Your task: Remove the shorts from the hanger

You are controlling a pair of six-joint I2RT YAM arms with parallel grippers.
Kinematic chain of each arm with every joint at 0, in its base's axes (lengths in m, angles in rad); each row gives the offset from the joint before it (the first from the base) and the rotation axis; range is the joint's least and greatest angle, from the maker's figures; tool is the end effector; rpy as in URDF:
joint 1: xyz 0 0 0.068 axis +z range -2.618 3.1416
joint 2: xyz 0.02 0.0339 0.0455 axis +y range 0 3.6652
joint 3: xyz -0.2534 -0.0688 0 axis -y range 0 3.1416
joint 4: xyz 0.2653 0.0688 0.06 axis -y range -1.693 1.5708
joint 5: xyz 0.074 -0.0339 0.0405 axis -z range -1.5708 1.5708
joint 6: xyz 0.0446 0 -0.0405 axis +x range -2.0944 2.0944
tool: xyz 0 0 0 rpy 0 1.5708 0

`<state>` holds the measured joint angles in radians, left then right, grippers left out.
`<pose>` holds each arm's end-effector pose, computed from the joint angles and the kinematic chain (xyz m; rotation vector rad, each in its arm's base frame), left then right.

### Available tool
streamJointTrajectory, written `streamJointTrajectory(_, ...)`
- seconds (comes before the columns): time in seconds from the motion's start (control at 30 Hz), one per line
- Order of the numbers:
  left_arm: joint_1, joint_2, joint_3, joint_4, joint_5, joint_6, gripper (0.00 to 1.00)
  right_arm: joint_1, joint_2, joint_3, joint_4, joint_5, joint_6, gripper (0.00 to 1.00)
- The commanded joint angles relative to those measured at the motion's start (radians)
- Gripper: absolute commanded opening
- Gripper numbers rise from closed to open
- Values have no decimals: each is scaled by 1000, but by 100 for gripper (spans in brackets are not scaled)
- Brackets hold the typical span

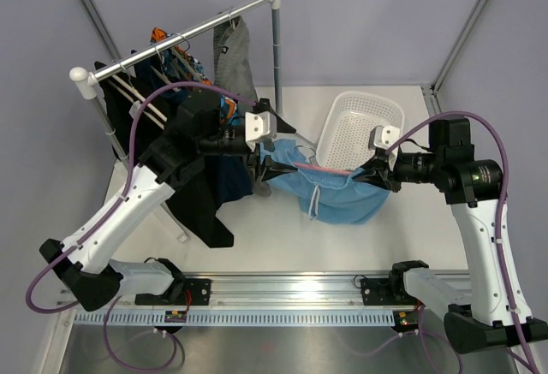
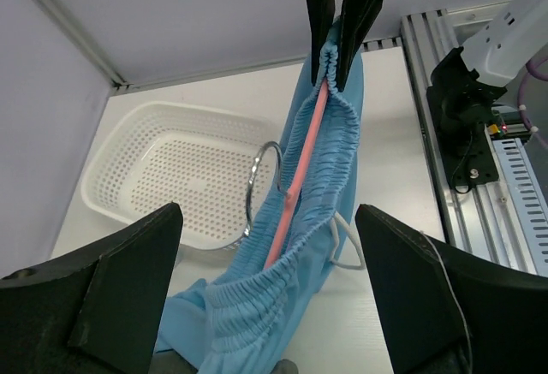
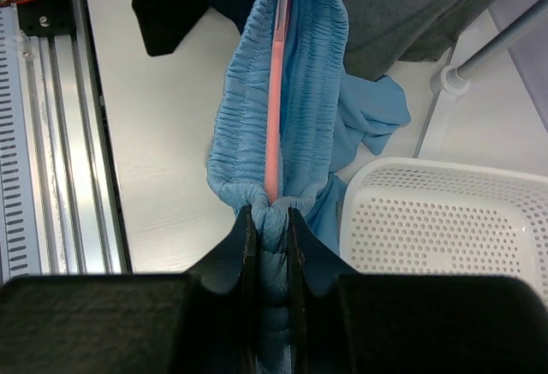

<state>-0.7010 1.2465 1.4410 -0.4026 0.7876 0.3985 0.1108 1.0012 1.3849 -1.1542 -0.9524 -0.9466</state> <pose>0.2021 -0.2119 0.4420 1.3865 1.1585 -0.9125 0.1734 0.0559 0.4123 -1.3788 1.4994 0.5965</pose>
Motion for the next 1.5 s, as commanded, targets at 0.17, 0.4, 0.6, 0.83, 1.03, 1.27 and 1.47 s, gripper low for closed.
streamJointTrajectory(0.17,-43,62,2,56,72,-70,83,141,-27,-6,59,-5,-89,0)
streamJointTrajectory(0.4,-100,105,-1,-22,30,-60,70,178,-7,25,73,17,-87,0)
streamJointTrajectory(0.6,-150,126,6,-129,-66,6,56,197,-6,9,82,23,-72,0)
streamJointTrajectory(0.83,-195,149,6,-192,-183,71,44,201,-3,0,90,30,-57,0)
streamJointTrajectory(1.03,-218,176,27,-229,-284,92,19,201,-3,-9,93,35,-50,0)
streamJointTrajectory(1.27,-219,156,39,-257,-326,117,0,199,0,-26,105,37,-31,0)
streamJointTrajectory(1.47,-201,145,71,-338,-363,103,0,202,7,-64,207,40,127,17)
